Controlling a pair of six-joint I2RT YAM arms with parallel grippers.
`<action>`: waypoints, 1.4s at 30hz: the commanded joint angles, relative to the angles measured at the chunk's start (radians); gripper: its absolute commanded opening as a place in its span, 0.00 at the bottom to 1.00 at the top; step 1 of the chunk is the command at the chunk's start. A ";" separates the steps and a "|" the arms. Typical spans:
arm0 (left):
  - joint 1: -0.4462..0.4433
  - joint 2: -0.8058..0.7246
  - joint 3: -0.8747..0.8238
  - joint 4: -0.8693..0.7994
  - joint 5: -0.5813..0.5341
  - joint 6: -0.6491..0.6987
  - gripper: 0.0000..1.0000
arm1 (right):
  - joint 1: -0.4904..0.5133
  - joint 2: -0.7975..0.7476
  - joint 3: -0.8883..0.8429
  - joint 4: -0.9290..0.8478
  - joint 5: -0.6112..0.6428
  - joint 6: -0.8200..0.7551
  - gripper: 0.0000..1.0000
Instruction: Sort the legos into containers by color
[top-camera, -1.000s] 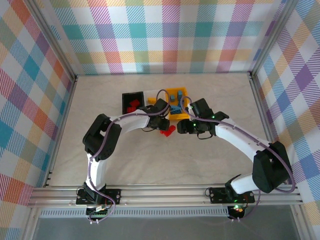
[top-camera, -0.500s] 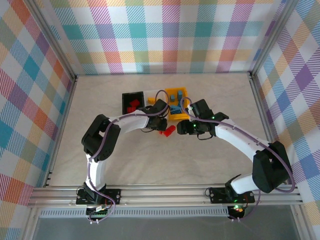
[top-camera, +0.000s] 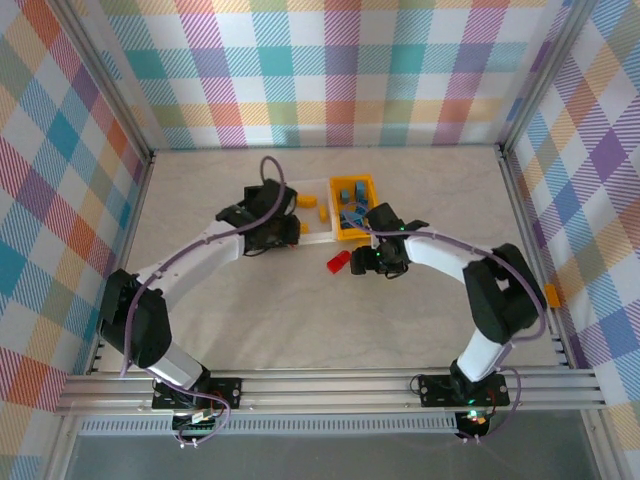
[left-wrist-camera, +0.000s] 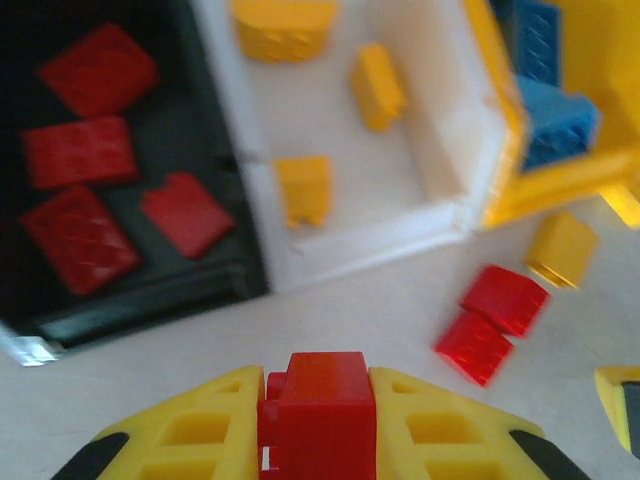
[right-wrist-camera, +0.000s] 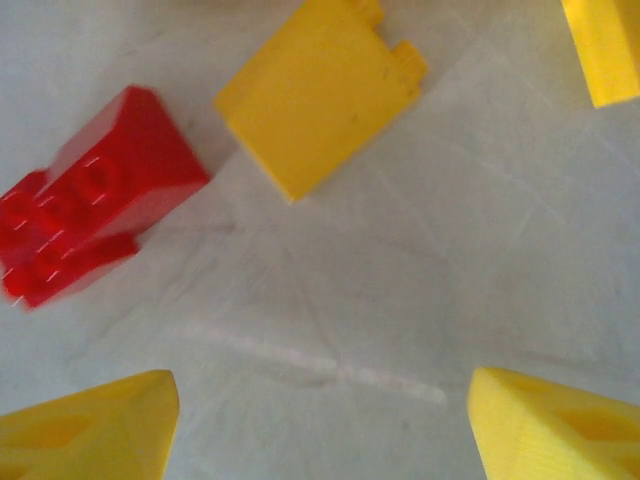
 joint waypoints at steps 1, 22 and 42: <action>0.087 0.015 0.029 -0.054 -0.025 0.035 0.26 | -0.007 0.046 0.064 0.034 0.048 0.025 0.77; 0.248 0.274 0.217 -0.016 0.044 0.042 0.54 | -0.007 0.212 0.209 0.062 0.145 0.133 0.77; -0.127 0.091 -0.059 0.153 0.129 0.018 0.67 | -0.019 0.004 -0.027 0.073 0.131 0.122 0.76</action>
